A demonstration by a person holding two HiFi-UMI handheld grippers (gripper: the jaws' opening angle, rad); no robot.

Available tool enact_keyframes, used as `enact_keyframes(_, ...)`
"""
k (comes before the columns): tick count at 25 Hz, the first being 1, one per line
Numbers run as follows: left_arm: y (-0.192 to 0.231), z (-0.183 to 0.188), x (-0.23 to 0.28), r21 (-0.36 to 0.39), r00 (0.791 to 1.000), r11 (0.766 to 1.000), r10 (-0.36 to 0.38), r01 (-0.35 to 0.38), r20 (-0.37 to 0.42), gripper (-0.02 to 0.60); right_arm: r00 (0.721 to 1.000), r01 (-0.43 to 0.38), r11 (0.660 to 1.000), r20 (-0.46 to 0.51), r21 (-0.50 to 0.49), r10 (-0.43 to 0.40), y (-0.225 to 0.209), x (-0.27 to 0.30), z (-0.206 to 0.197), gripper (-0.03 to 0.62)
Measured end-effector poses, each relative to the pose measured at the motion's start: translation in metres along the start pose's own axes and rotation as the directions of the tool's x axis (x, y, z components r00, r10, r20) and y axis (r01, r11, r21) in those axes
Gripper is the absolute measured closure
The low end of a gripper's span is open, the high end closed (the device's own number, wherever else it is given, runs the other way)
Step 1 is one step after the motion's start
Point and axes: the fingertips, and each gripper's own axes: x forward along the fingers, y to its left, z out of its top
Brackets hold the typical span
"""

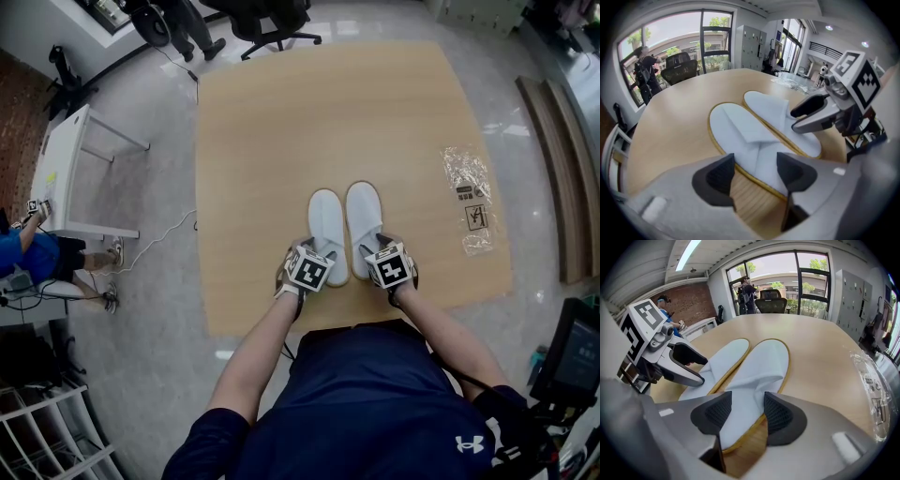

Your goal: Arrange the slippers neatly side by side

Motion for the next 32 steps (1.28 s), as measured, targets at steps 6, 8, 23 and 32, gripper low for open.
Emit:
enact_keyframes(6, -0.0007, 0.0071, 0.001, -0.028, 1.0, 0.999, 0.017, -0.017, -0.001, 0.298, 1.0, 0.005, 0.999, 0.001, -0.049, -0.005, 0.0025, -0.0034, 0.0057, 0.368)
enact_keyframes(8, -0.0002, 0.0071, 0.0014, -0.046, 1.0, 0.999, 0.021, -0.021, -0.007, 0.298, 1.0, 0.006, 0.999, 0.003, -0.052, -0.006, 0.0028, -0.0039, 0.0072, 0.368)
enact_keyframes(23, 0.0016, 0.0066, 0.0007, 0.014, 0.997, 0.999, 0.051, -0.05, -0.052, 0.298, 1.0, -0.006, 0.997, 0.007, -0.076, 0.007, 0.0017, -0.0058, 0.0069, 0.395)
enact_keyframes(32, -0.0032, 0.0095, -0.0009, 0.019, 0.996, 0.999, 0.053, -0.051, -0.075, 0.304, 1.0, -0.021, 0.999, 0.02, -0.03, 0.022, 0.0009, -0.0056, 0.0048, 0.399)
